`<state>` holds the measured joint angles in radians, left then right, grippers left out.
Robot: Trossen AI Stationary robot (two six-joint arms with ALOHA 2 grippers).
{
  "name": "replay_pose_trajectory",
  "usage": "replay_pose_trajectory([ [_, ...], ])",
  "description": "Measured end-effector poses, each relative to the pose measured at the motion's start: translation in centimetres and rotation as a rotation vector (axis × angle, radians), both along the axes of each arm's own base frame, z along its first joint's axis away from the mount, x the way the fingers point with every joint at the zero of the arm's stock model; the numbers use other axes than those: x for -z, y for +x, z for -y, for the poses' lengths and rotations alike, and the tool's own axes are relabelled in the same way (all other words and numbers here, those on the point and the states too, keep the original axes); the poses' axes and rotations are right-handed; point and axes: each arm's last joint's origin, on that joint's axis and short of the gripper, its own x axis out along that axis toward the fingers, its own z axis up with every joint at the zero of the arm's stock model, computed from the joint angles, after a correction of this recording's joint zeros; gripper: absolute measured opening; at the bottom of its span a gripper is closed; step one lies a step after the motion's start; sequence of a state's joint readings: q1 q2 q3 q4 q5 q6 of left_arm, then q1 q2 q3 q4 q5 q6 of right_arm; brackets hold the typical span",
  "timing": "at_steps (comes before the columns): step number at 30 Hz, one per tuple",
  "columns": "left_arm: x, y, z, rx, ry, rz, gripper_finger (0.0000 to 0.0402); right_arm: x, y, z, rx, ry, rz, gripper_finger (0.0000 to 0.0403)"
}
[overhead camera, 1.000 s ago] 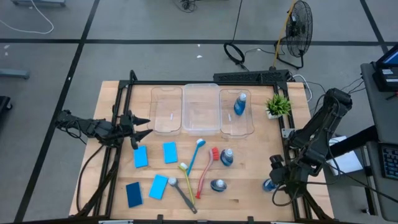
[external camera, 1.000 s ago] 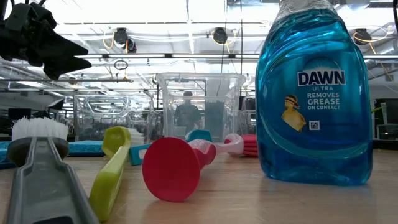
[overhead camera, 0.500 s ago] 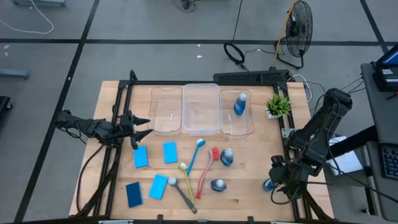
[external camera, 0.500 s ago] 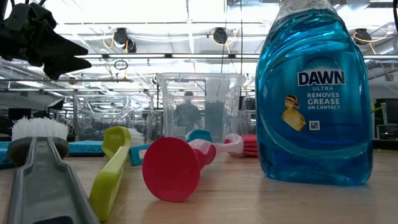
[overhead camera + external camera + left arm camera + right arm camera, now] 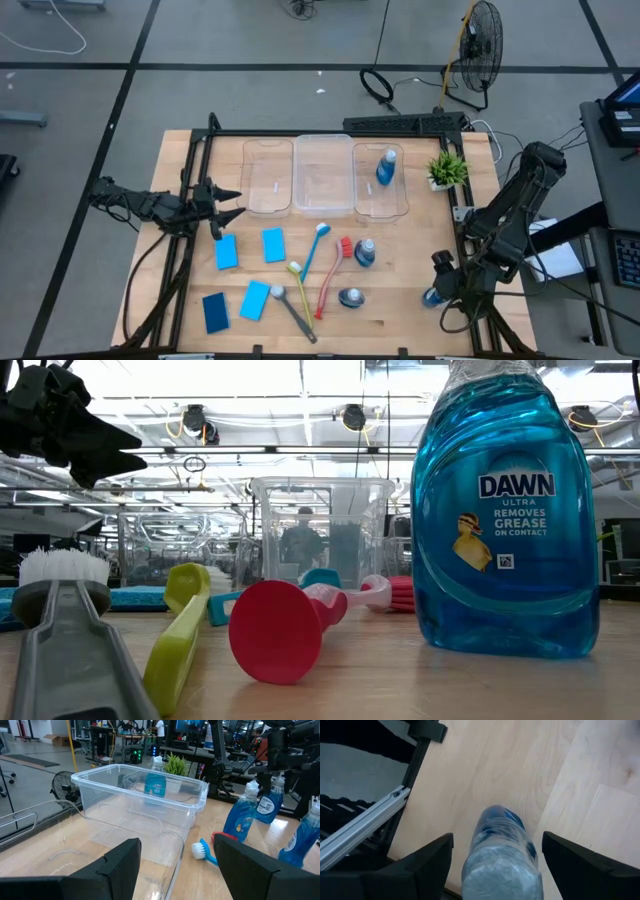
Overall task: Pick & Place Kitchen Sink Supplies
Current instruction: Put the blue dishwashing liquid bottle into the right transparent bin
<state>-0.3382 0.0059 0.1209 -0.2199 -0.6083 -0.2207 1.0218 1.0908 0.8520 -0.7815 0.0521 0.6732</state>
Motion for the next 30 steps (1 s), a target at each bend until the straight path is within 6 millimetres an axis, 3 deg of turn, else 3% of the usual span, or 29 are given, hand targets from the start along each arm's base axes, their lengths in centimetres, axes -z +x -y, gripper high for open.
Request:
replay_pose_trajectory([
  [6, 0.0, 0.0, 0.0, 0.000, 0.000, 0.000, 0.0253, 0.2, 0.0, 0.0, 0.015, 0.004, -0.005, 0.0293],
  [13, 0.0, 0.0, 0.0, 0.000, -0.004, 0.001, 0.0253, 2.2, -0.2, 0.4, 0.017, -0.012, -0.022, 0.0286],
  [30, 0.0, 0.0, 0.0, -0.002, -0.027, 0.007, 0.0253, 2.3, -0.1, 0.2, 0.017, 0.010, -0.009, 0.0180],
])
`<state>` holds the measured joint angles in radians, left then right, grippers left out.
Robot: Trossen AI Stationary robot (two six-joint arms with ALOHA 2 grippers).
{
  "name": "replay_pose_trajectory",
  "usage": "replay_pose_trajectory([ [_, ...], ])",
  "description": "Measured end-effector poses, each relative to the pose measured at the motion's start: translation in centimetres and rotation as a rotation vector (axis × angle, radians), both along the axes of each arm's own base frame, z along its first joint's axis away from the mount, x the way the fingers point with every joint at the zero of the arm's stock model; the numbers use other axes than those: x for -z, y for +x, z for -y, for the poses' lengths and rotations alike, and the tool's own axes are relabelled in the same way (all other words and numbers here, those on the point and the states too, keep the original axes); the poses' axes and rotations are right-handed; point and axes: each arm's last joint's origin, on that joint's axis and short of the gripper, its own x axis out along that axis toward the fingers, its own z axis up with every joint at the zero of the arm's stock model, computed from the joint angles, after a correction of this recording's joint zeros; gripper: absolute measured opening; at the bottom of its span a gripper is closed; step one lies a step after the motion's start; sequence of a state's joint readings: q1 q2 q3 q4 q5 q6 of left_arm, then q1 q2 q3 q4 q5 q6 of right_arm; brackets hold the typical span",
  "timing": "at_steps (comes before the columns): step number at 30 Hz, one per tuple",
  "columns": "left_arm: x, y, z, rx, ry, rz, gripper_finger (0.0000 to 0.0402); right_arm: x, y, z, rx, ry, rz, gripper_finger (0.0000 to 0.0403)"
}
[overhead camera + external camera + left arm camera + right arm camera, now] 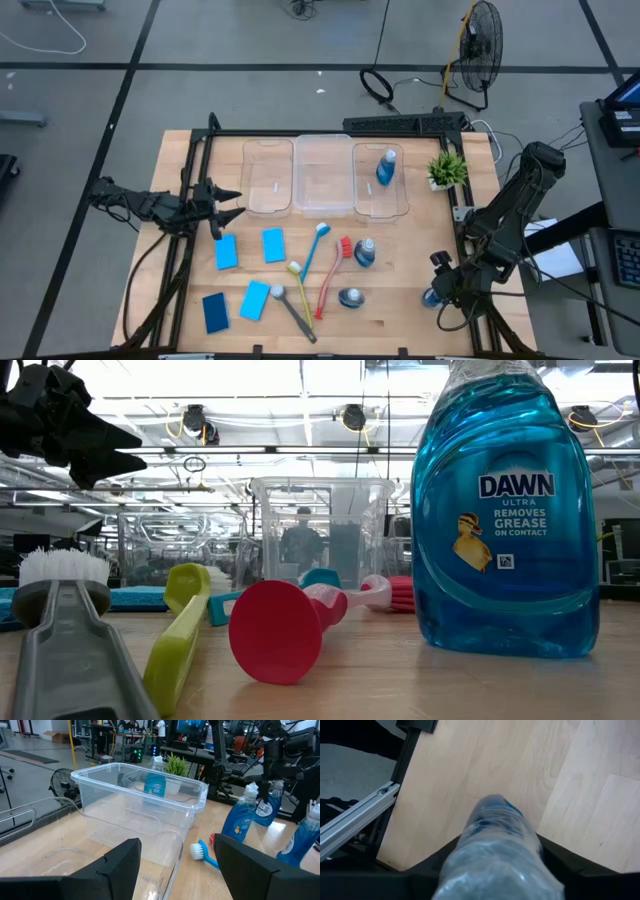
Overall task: Pick & Place Kitchen Sink Supplies
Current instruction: Put the blue dishwashing liquid bottle into the right transparent bin
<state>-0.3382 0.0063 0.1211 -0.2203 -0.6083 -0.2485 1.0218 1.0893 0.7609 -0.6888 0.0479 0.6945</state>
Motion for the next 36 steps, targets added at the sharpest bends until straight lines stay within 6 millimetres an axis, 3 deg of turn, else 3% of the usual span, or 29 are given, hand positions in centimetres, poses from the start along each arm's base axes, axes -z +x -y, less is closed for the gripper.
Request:
replay_pose_trajectory([
  [17, 0.0, 0.0, 0.0, 0.000, -0.002, 0.001, 0.0253, -0.1, 0.5, 0.5, 0.085, 0.014, -0.014, 0.0154],
  [36, -0.1, 0.0, 0.0, 0.005, -0.006, 0.014, 0.0253, -3.7, 1.5, 5.5, 0.403, 0.156, 0.195, 0.0153],
])
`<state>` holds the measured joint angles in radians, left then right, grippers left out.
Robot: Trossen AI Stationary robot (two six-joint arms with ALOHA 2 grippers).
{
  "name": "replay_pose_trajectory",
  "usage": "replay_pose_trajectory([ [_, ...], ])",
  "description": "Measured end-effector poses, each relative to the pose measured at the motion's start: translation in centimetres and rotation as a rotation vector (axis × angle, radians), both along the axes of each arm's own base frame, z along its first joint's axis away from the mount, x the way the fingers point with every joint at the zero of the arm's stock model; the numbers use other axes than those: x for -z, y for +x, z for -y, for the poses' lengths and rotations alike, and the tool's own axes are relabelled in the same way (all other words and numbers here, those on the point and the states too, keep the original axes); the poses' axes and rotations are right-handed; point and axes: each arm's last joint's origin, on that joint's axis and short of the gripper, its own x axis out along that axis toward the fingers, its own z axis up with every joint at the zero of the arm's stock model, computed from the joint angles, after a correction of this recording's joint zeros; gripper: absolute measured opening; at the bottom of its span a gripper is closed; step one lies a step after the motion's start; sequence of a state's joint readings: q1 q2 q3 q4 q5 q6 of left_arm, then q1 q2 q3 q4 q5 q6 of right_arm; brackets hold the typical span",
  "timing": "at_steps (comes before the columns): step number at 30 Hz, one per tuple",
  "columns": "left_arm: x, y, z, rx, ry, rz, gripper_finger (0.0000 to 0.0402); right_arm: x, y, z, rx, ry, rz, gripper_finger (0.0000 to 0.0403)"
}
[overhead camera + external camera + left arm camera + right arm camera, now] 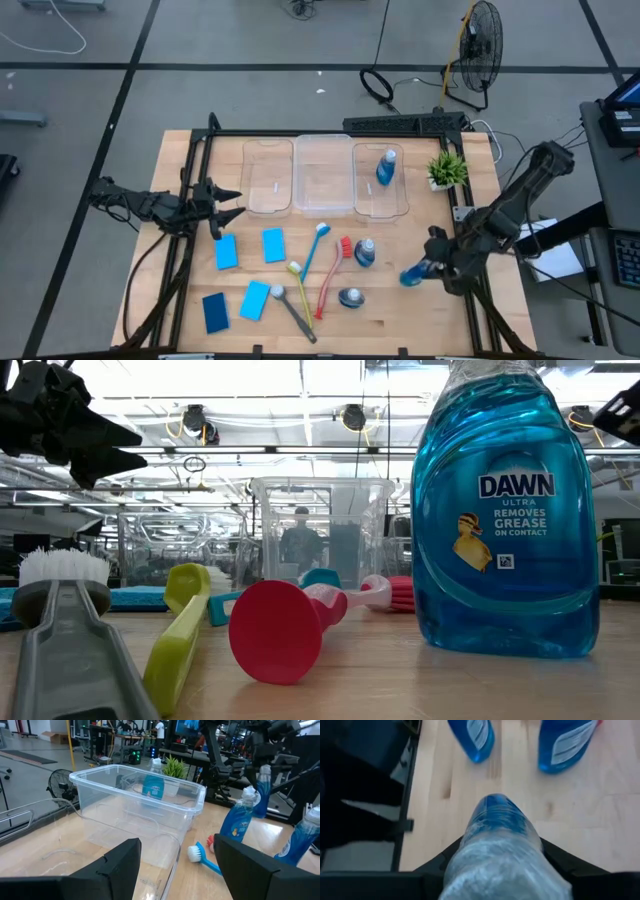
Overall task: Pick & Place Kitchen Sink Supplies
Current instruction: Put the blue dishwashing liquid bottle into the right transparent bin
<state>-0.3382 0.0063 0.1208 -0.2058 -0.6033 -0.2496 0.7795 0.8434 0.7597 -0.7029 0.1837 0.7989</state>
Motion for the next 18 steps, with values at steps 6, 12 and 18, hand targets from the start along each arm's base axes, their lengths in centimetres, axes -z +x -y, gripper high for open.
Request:
replay_pose_trajectory([
  [6, 0.0, 0.0, 0.0, 0.000, 0.000, 0.000, 0.0253, -1.1, -0.1, 1.5, 0.067, 0.060, 0.065, 0.0153],
  [12, 0.0, 0.0, 0.0, 0.000, 0.000, 0.000, 0.0253, -3.1, -0.2, 2.8, 0.095, 0.158, 0.245, 0.0153],
  [18, 0.0, 0.0, 0.0, 0.001, 0.012, -0.003, 0.0253, -5.4, -0.1, 4.0, 0.117, 0.215, 0.476, 0.0153],
])
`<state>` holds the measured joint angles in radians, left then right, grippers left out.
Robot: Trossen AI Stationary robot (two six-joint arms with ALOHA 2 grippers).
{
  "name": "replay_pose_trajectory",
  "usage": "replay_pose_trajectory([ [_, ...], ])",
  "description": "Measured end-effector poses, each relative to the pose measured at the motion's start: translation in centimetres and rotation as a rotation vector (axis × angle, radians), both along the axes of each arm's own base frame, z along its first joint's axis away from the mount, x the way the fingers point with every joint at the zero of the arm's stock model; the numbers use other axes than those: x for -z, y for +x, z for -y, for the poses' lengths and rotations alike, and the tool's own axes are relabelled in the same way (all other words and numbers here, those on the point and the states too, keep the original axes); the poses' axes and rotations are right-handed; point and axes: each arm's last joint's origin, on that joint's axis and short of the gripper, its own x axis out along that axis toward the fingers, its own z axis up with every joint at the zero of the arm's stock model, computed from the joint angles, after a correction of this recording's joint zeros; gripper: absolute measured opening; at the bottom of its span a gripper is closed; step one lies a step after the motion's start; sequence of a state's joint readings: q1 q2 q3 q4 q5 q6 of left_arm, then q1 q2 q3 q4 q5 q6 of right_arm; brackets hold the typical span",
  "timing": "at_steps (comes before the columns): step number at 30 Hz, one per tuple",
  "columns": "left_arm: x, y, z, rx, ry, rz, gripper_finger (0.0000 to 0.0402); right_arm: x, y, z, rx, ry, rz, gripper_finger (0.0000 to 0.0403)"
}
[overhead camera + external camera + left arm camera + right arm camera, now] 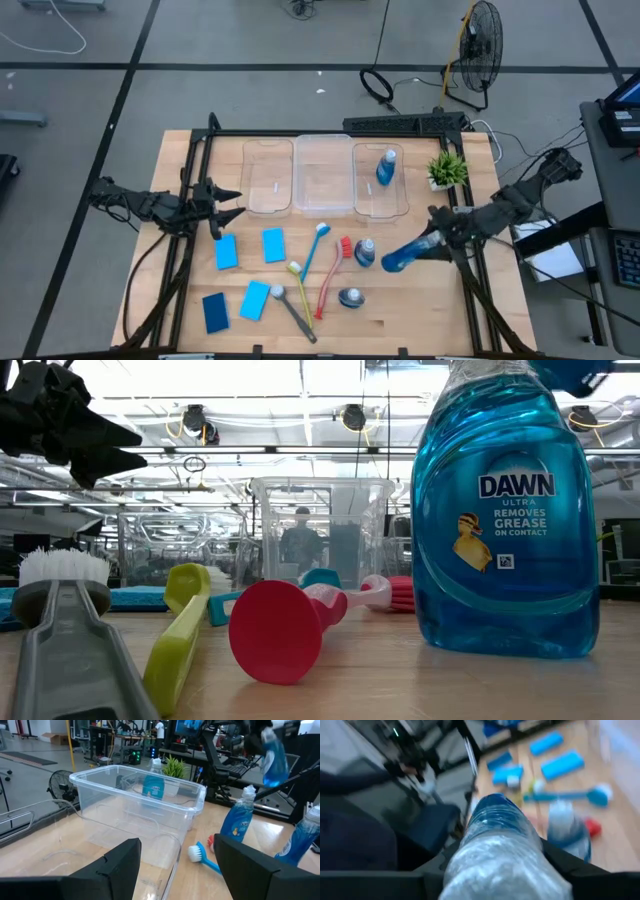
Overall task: Pick & Place Kitchen Sink Supplies
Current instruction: Put the blue dishwashing liquid bottle into the right transparent bin
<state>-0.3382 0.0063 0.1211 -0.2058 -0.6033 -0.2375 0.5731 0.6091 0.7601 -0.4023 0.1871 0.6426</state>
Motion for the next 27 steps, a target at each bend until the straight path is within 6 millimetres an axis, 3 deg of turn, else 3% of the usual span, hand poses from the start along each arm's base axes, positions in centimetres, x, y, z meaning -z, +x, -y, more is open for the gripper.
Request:
replay_pose_trajectory([
  [5, 0.0, 0.0, 0.0, 0.000, 0.002, 0.000, 0.0253, -0.5, 0.5, 1.0, 0.101, -0.035, 0.062, 0.0153],
  [18, 0.0, 0.0, 0.0, 0.000, -0.005, 0.002, 0.0253, -0.5, 1.8, 4.6, 0.669, -0.185, 0.097, 0.0153],
  [23, 0.0, 0.0, 0.0, 0.000, -0.005, 0.002, 0.0253, -0.4, 2.5, 5.6, 0.779, -0.152, 0.065, 0.0153],
  [27, 0.0, 0.0, 0.0, 0.000, -0.001, 0.001, 0.0253, -1.5, 3.2, 6.3, 0.824, -0.162, 0.034, 0.0153],
])
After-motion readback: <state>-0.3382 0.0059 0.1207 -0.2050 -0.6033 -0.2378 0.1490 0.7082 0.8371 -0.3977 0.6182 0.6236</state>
